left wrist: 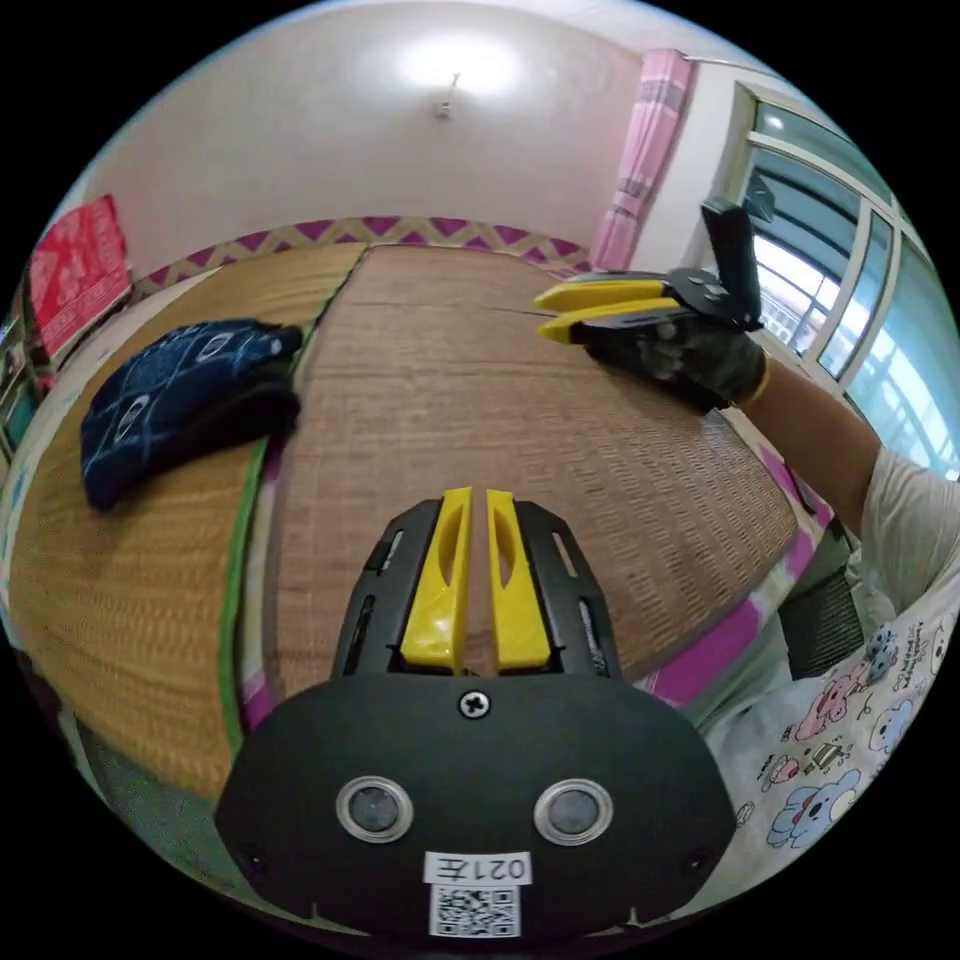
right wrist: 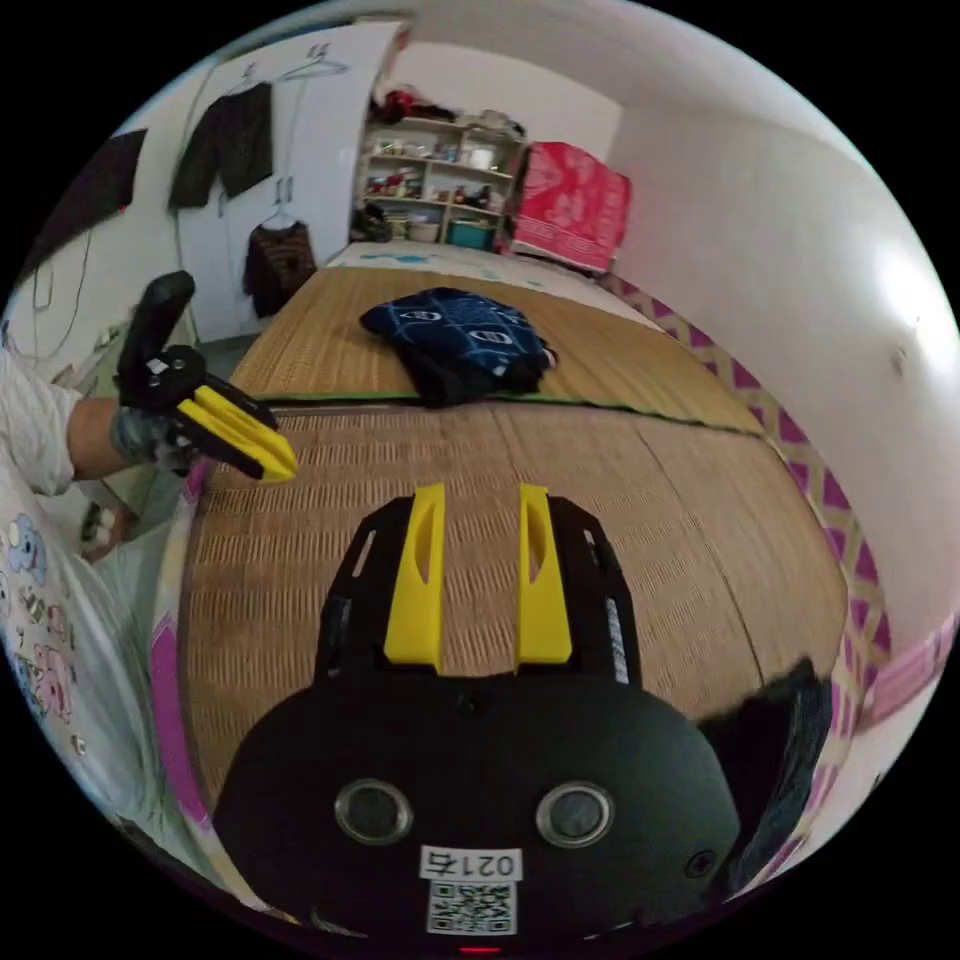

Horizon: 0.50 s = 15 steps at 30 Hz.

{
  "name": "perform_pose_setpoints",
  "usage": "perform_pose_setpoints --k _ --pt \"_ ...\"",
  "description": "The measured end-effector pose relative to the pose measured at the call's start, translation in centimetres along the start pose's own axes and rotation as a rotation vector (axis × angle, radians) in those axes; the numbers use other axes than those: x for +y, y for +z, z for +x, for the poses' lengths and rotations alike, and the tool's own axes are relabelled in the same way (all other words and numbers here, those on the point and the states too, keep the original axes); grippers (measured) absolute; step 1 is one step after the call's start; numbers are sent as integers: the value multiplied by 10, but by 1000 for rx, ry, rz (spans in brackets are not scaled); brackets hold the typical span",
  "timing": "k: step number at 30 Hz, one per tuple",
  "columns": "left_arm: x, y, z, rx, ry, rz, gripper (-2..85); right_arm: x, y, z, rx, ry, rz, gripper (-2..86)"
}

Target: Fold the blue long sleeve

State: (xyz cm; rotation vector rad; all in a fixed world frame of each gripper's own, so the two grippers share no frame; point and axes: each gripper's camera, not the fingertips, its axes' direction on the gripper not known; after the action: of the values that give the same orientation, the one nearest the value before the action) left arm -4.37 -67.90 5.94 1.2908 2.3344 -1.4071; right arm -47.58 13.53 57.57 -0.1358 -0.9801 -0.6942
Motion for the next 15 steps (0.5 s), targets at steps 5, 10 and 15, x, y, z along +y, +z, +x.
perform_pose_setpoints --k 5,10,15 --pt "55 -31 -33 -68 -110 32 -9 -80 132 -61 -18 -158 -42 129" --pt "93 -42 -58 -79 -180 28 -9 -144 234 -131 -5 -332 28 128" --pt "121 -38 -85 -71 -255 12 -10 -172 308 -202 54 -561 30 114"
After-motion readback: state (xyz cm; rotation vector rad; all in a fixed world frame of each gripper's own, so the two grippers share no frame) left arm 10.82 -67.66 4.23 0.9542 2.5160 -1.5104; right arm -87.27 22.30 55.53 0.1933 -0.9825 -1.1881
